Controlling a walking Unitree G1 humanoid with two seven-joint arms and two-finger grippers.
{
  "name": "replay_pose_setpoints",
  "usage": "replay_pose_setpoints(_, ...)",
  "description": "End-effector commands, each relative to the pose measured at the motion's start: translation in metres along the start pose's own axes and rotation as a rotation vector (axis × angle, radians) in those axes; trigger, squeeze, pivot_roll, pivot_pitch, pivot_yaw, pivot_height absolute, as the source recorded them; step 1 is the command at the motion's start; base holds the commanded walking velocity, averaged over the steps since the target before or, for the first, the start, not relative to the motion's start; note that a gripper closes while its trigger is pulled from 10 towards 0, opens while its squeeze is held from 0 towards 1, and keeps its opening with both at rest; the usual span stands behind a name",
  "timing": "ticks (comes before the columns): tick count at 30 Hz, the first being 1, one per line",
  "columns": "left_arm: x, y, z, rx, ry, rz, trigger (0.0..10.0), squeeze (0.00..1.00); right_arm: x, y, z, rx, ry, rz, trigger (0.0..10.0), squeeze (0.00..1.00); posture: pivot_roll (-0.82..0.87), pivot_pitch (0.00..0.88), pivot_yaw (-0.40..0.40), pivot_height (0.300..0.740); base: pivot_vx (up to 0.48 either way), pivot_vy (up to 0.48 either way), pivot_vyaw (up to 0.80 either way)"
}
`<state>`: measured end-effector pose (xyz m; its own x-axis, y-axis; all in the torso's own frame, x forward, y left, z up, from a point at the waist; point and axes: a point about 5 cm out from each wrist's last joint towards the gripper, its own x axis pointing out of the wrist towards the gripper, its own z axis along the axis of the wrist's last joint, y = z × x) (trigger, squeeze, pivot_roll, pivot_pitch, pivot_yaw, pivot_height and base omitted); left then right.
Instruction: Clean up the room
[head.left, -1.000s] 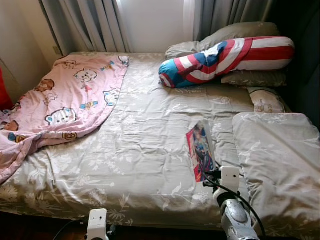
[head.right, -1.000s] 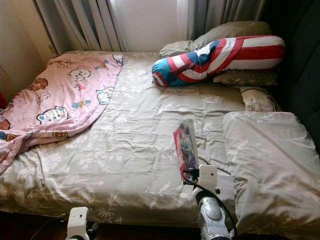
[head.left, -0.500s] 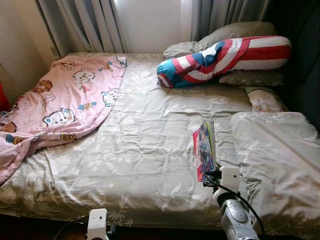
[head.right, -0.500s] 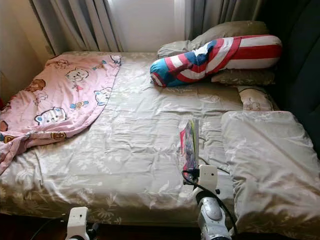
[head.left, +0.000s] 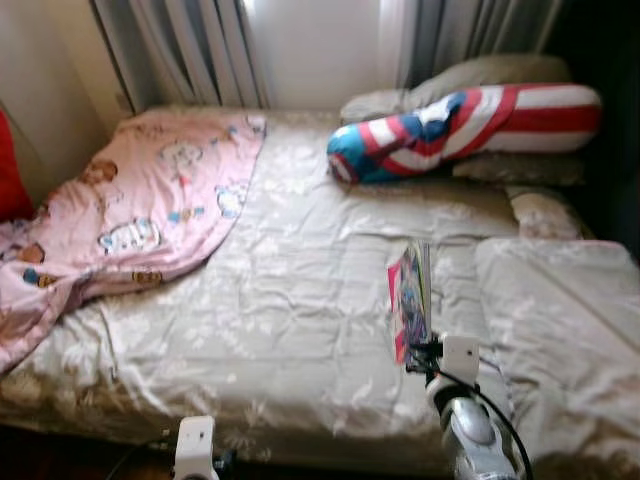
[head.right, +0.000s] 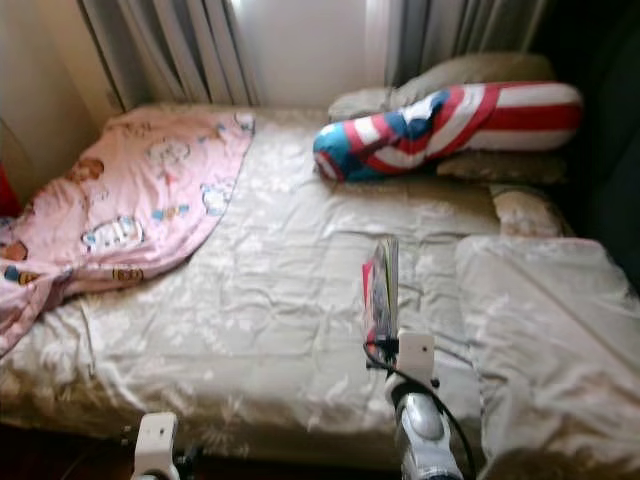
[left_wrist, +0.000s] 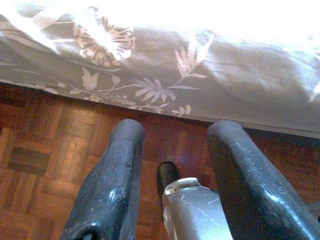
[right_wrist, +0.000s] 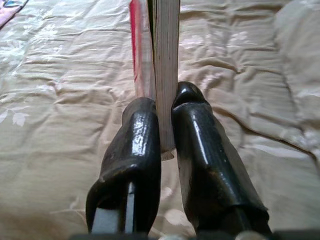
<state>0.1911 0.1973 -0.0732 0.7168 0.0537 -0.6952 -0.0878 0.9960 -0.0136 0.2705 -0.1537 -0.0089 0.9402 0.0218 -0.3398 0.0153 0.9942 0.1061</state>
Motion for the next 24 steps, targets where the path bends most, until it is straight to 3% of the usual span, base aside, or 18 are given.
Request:
replay_pose_setpoints(1,-0.001,0.002,-0.002,0.001,0.008,0.004,10.0,0.00,0.003,0.002,0.007,0.002,-0.028,0.008,10.0,0.00,-0.02,0.026,0.006,0.709,0.300,0.000,0.00)
replay_pose_setpoints(11,-0.001,0.002,-0.002,0.001,0.006,0.005,10.0,0.00,0.003,0.002,0.006,0.003,-0.023,0.012,10.0,0.00,-0.02,0.026,0.005,0.709,0.299,0.000,0.00)
replay_pose_setpoints(17,0.000,0.001,0.005,0.004,-0.031,-0.001,10.0,0.00,0.003,0.002,0.005,0.006,-0.022,0.011,10.0,0.00,-0.02,0.026,0.006,0.709,0.000,0.000,0.00)
replay_pose_setpoints(24,0.003,0.004,0.036,0.014,-0.213,-0.021,10.0,0.00,0.002,0.003,0.005,0.019,-0.030,0.019,10.0,0.00,-0.02,0.022,0.012,0.709,0.000,0.000,0.00)
